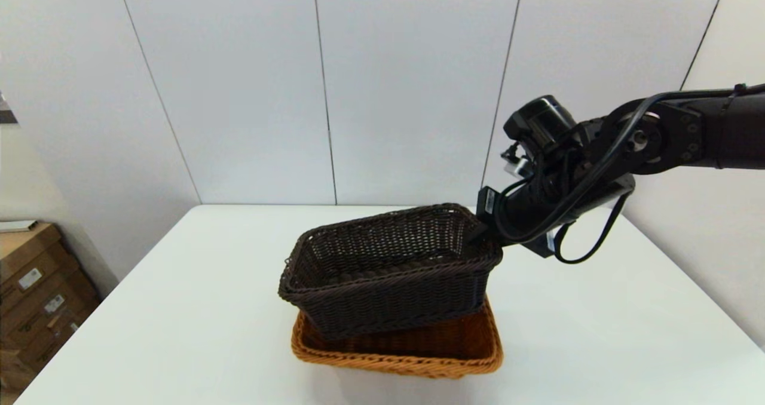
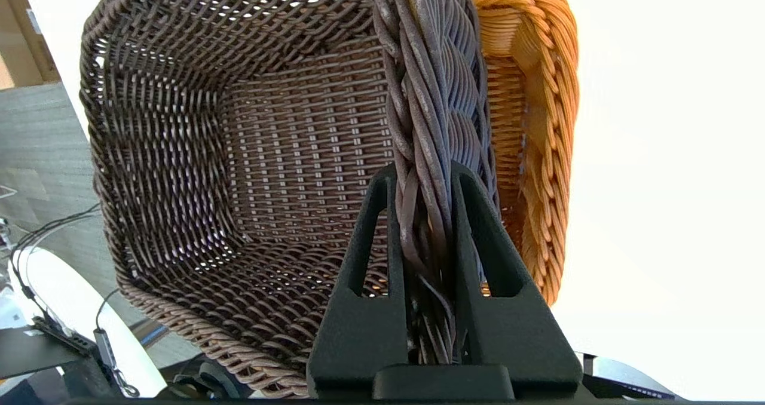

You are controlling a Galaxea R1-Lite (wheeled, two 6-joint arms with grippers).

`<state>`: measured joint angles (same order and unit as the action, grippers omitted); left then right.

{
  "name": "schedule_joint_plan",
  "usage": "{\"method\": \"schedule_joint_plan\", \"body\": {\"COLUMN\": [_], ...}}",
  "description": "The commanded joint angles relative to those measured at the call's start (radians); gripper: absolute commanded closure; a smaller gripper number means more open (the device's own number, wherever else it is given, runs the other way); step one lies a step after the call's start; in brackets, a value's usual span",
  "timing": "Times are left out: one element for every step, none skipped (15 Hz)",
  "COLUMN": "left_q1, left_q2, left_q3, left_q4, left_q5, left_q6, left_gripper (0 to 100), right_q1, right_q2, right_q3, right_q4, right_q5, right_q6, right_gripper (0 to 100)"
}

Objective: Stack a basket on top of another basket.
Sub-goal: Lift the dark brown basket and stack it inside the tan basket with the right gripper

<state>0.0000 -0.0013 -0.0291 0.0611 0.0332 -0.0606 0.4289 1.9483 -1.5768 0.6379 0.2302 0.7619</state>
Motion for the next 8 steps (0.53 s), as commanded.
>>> {"method": "schedule_joint_plan", "body": {"left_q1": [0.000,0.000,0.000,0.000,0.000,0.000,0.000,0.000], "left_q2": [0.001,0.001,0.001,0.001,0.001,0.001,0.001,0.001], "left_q3": [0.000,0.000,0.000,0.000,0.000,0.000,0.000,0.000], "left_q4": [0.000,0.000,0.000,0.000,0.000,0.000,0.000,0.000], "left_q5": [0.001,0.001,0.001,0.001,0.001,0.001,0.001,0.001], "left_q6": [-0.001,-0.001,-0.001,-0.001,-0.001,-0.001,-0.001,-0.001], "left_gripper": [0,0,0,0,0,0,0,0], "right_q1": [0.001,0.001,0.004,0.005,0.010,0.016,0.028,0.036], "right_q2": [0.011,0.012,0.011,0.009,0.008,0.006,0.000,-0.005], "right_q3": [0.003,0.004,0.011,0.017,0.023,0.031,0.044,0.050], "right_q4": [0.006,0.006,0.006,0.006,0.005,0.005,0.002,0.002], "right_q5": [0.001,0.001,0.000,0.000,-0.006,-0.025,-0.052,-0.063], "right_q6": [0.005,0.004,0.004,0.004,0.004,0.004,0.004,0.004], "right_gripper": [100,100,100,100,100,0,0,0]}}
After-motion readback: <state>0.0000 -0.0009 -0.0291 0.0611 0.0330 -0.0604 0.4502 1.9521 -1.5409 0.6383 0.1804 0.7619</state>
